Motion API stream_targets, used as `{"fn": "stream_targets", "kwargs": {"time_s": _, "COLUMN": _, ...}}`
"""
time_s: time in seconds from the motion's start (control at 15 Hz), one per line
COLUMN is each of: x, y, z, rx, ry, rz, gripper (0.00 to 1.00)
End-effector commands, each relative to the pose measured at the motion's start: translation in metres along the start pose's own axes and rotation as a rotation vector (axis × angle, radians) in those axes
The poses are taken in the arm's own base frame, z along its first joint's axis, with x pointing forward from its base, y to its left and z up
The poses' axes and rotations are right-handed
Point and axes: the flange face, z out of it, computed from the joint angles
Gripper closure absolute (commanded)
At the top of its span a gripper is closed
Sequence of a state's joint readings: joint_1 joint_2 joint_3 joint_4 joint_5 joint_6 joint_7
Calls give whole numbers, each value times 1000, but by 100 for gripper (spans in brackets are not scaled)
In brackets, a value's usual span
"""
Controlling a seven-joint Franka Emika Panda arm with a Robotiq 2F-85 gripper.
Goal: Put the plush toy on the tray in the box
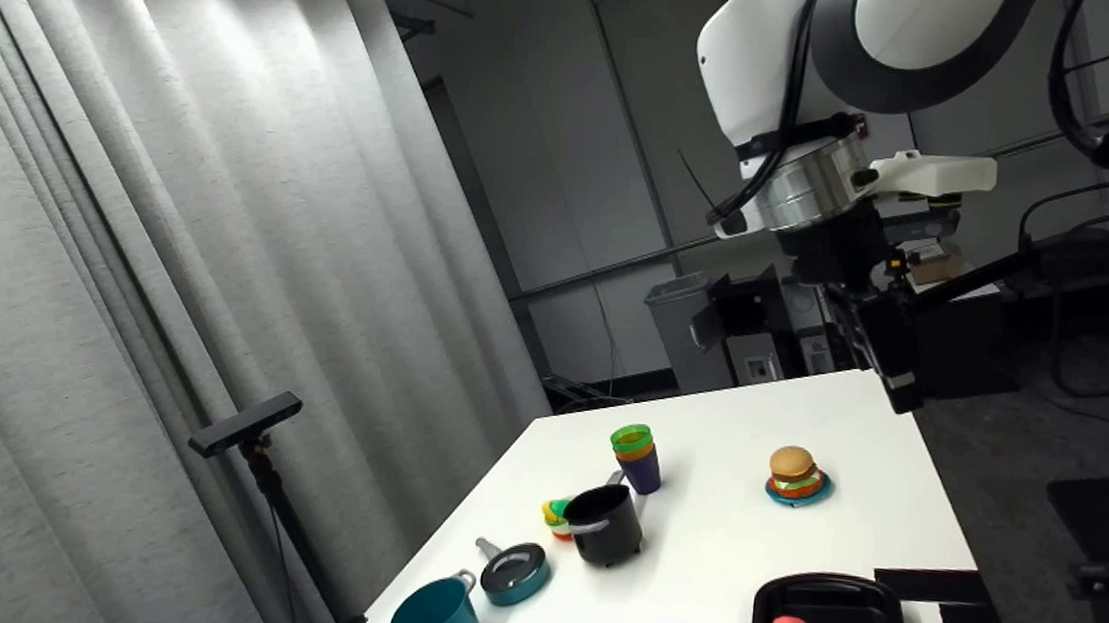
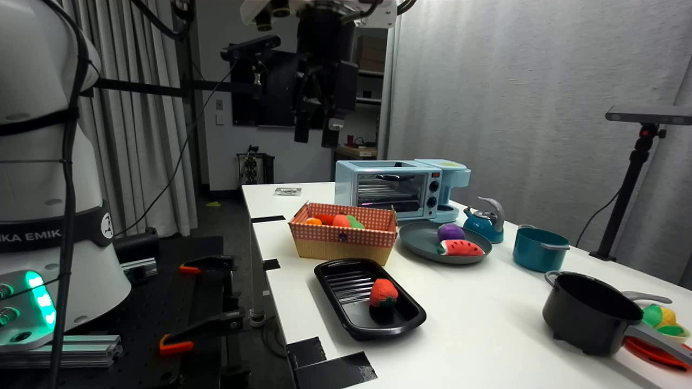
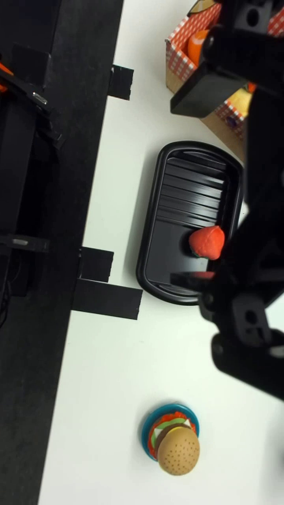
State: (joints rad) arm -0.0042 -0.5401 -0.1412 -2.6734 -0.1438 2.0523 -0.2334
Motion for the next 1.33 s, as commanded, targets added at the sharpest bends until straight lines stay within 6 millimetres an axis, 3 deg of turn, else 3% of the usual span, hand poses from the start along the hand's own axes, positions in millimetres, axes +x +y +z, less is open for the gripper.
{"fn": "stream_targets", "kwargs": {"time_s": 0.0, "x": 12, "y": -13, "z": 11, "rx": 11, "ry": 65, "rz": -46, "gripper": 0}}
{"fn": "stream_targets", "kwargs": {"time_s": 1.27, "x": 94, "y": -49, "z": 73, "rx": -52, "ry": 104, "rz": -149, "gripper": 0}}
